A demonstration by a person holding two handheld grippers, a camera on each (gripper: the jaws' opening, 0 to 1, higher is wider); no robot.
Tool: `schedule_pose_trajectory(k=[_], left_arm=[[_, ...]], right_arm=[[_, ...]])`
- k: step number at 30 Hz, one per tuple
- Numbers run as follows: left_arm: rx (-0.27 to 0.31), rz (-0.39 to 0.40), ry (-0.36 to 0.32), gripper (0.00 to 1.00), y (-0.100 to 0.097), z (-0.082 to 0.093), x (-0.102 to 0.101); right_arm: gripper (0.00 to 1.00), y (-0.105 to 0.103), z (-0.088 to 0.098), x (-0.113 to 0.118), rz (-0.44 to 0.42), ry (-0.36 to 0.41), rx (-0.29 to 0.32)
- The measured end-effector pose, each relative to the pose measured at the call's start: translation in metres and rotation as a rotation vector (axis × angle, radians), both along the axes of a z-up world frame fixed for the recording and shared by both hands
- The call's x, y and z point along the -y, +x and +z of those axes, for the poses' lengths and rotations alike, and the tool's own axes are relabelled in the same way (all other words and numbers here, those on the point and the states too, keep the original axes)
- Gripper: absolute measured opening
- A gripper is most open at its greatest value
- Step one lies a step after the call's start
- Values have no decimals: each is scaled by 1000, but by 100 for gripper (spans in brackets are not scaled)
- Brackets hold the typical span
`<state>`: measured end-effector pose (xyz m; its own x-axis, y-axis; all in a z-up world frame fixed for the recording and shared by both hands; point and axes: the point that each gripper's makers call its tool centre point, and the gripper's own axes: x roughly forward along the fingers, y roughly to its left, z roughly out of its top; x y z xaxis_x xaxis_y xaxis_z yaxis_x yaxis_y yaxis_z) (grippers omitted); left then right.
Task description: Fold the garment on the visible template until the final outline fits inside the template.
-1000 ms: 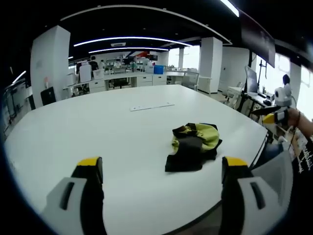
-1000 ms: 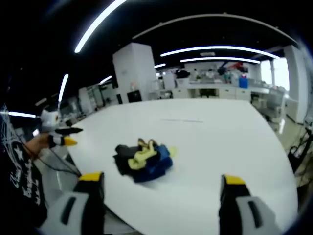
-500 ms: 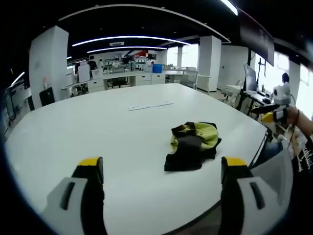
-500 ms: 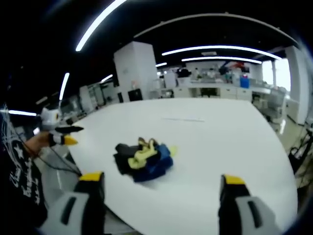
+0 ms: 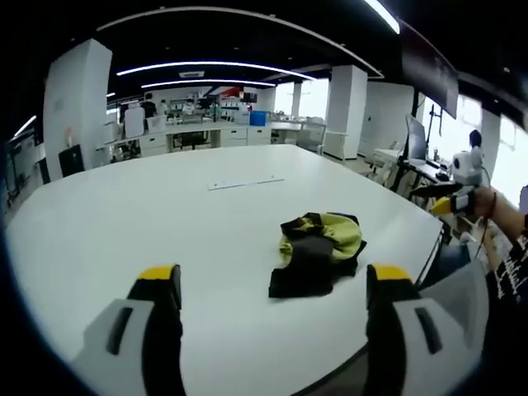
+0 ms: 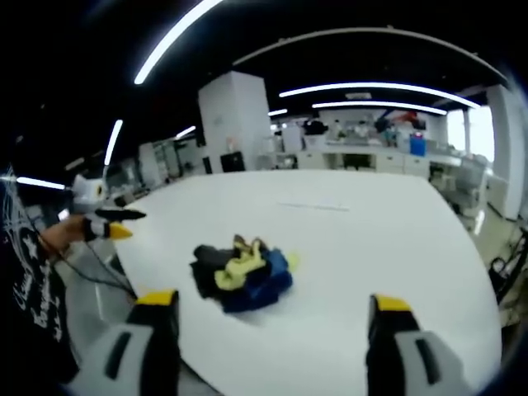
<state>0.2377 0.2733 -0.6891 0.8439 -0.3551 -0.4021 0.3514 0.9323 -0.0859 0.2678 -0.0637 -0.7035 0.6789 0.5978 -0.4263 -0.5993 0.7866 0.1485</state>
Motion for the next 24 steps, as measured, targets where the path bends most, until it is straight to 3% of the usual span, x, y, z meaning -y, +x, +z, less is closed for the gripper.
schedule_pose_trajectory(k=[9, 12, 22, 24], left_arm=[[36, -37, -35, 82, 7, 6, 13], [51, -61, -79, 77, 10, 6, 21], [42, -130, -120, 64, 27, -7, 44], [13, -142, -144, 61, 31, -14, 49]], right_arm=[[85, 11, 0, -12, 35, -5, 17], [79, 11, -4, -18, 69, -31, 3], [73, 28, -14, -39, 114, -23, -10], [70, 32, -18, -44, 123, -21, -18]])
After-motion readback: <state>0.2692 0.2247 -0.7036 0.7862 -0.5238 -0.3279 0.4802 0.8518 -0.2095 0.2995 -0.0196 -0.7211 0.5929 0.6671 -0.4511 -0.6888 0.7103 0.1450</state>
